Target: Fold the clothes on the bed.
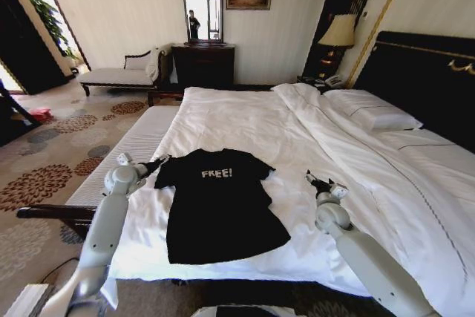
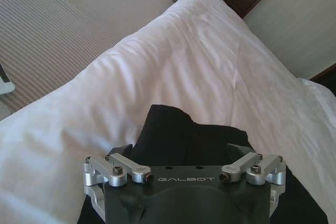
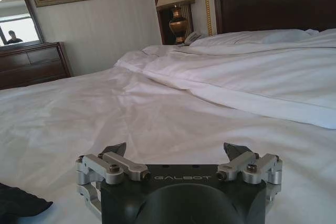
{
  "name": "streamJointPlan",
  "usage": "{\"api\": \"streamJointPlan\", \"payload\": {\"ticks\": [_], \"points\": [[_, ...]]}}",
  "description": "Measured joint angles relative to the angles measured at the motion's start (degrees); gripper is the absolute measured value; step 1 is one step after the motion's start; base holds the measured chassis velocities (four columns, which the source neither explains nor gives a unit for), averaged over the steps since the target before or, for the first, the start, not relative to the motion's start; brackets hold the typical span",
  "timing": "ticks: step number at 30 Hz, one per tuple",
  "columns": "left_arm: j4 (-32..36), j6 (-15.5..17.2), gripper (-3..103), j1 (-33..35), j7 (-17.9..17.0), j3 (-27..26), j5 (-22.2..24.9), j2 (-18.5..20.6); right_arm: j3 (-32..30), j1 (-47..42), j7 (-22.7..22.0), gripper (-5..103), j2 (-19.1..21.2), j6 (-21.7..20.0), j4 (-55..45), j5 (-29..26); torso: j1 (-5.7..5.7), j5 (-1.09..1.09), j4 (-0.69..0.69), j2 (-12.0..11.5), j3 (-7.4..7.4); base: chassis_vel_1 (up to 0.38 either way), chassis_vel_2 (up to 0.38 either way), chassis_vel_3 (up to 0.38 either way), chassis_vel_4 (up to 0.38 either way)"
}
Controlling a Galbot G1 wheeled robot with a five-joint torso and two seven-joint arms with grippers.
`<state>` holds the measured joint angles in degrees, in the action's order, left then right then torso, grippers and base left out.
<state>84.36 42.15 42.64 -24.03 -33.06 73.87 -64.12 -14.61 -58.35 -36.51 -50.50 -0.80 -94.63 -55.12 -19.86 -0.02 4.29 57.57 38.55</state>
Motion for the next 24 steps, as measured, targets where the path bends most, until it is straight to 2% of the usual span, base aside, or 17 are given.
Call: {"api": "streamJointPlan", "payload": {"ticks": [5,16,24], "points": [[-1.25,-0.28,100,0.66,0.9,-0.03,-3.03,-0.73,0.49,0.24,-0.37,100,-0.02,0.0,-0.56,-0.1,-0.01,0.0,0.04,0.0,0.0,0.0,0.0,0.0,0.0],[-2.59,-0.29,100,1.44,1.07,-3.12,-3.31,-0.88,-1.17,-1.18,-0.18,100,0.21,0.0,-0.42,0.27,0.0,0.02,0.03,0.0,0.0,0.0,0.0,0.0,0.0],[-5.69,-0.54,100,0.69,1.99,-2.55,-5.12,-1.46,-0.82,-0.92,-0.13,100,0.21,-0.01,-0.1,0.27,0.0,0.02,0.02,0.0,0.0,0.0,0.0,0.0,0.0]]}}
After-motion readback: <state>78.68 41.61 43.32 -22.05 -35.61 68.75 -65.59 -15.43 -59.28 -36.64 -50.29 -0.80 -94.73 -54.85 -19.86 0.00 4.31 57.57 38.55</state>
